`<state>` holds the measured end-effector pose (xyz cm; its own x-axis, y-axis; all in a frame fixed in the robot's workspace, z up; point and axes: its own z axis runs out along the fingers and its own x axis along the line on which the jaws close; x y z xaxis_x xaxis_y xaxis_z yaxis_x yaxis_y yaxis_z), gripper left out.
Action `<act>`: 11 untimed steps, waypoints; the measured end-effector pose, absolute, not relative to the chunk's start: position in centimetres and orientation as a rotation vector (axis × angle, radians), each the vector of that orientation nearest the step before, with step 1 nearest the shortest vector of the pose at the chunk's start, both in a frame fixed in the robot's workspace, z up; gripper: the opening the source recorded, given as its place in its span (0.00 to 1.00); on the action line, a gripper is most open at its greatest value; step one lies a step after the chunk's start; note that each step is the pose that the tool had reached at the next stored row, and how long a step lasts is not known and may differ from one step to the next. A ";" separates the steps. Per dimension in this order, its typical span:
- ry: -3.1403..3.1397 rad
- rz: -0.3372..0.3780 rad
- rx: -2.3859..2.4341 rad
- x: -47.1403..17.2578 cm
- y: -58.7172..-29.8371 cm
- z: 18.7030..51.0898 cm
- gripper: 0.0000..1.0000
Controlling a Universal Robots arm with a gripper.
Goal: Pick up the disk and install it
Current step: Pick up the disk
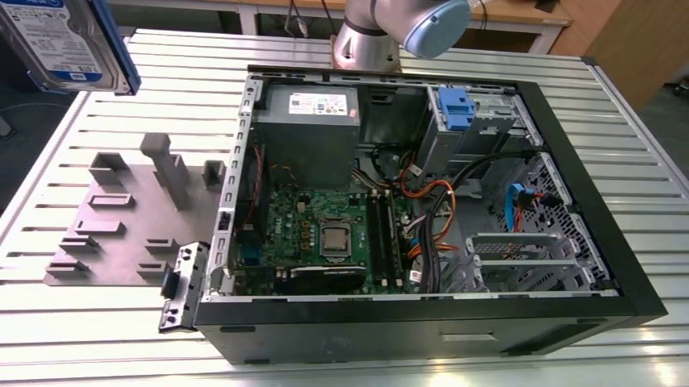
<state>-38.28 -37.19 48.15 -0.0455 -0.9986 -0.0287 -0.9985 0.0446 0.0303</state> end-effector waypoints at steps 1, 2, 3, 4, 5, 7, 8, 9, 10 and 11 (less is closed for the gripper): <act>-2.270 -0.065 2.170 -38.2 -37.2 48.1 0.35; -2.270 -0.066 2.170 -38.1 -37.2 48.1 0.35; -2.270 -0.066 2.170 -38.0 -37.2 48.1 0.35; -2.270 -0.066 2.170 -37.8 -37.2 48.1 0.35; -2.270 -0.066 2.170 -37.7 -37.2 48.1 0.35; -2.270 -0.066 2.170 -37.5 -37.2 48.1 0.35; -2.270 -0.066 2.170 -37.4 -37.2 48.1 0.35; -2.270 -0.066 2.170 -37.2 -37.2 48.1 0.35; -2.270 -0.066 2.170 -37.1 -37.2 48.1 0.35; -2.270 -0.066 2.170 -36.9 -37.2 48.1 0.35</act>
